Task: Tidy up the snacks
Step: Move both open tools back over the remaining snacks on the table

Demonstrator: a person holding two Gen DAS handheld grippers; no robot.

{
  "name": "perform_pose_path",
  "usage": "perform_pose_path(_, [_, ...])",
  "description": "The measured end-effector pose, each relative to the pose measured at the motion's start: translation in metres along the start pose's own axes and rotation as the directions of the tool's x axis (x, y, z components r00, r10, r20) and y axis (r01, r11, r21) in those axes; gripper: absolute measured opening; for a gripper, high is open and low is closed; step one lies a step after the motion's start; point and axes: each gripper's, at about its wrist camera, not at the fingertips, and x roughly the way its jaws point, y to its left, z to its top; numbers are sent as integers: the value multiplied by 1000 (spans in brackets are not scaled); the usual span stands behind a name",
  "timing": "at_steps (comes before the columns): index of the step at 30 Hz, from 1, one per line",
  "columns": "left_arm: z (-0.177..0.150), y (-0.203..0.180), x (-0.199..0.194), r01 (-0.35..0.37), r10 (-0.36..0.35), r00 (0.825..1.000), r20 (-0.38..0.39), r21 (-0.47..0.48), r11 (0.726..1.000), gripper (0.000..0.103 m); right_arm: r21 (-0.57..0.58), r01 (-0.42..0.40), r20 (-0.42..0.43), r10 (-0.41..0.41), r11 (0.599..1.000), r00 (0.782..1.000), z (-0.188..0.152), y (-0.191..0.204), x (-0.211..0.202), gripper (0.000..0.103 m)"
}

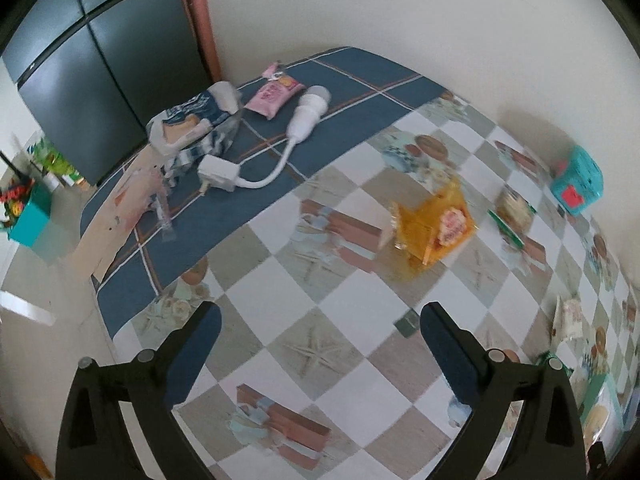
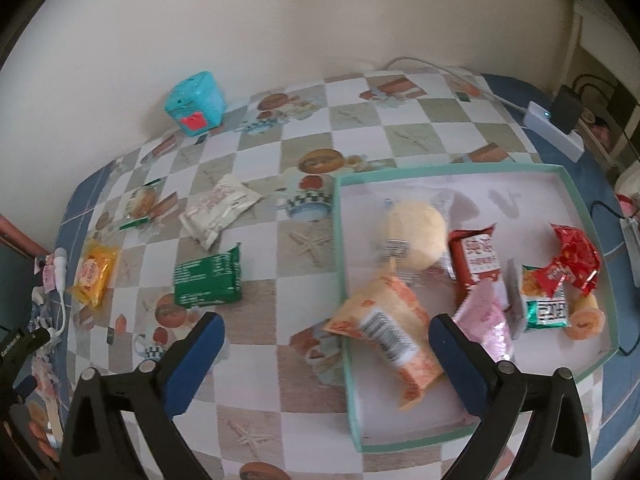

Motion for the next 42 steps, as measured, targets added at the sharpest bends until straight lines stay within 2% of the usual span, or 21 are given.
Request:
perform_pose_path(9, [12,29,20,5,-8,999,-38,-63,998,100,-51,-17,-13,16,999,1000,-4,36,9,103])
perform_pose_path(17, [21,35,37,28,-32,997,-67,-57,998,100,-91,-25,-39,21,996,999,-4,67,22,103])
perform_pose_path(22, [32,31,45,112,-116,990,-80,-55,992,100,-87,-22,-57,17,996,998,-1,78,33,103])
perform_pose_path(28, [44,13,51,162,-162,985,-66,-1,987,100,-83,-18,-77,12,996,997,3,89,47,103])
perform_pose_path(33, [50,-18,53,210,-206,977,-51,96,973,100,-77,-23,-89,16,997,996,9,98,60,103])
perform_pose_path(38, [55,-47,61,293,-289,956,-50,151,944,100,-69,-22,-108,15,997,994,12,100,77,103])
perform_pose_path(42, [55,-63,74,299,-295,954,-49,174,938,100,-70,-18,-114,10,997,993,15,103,89,103])
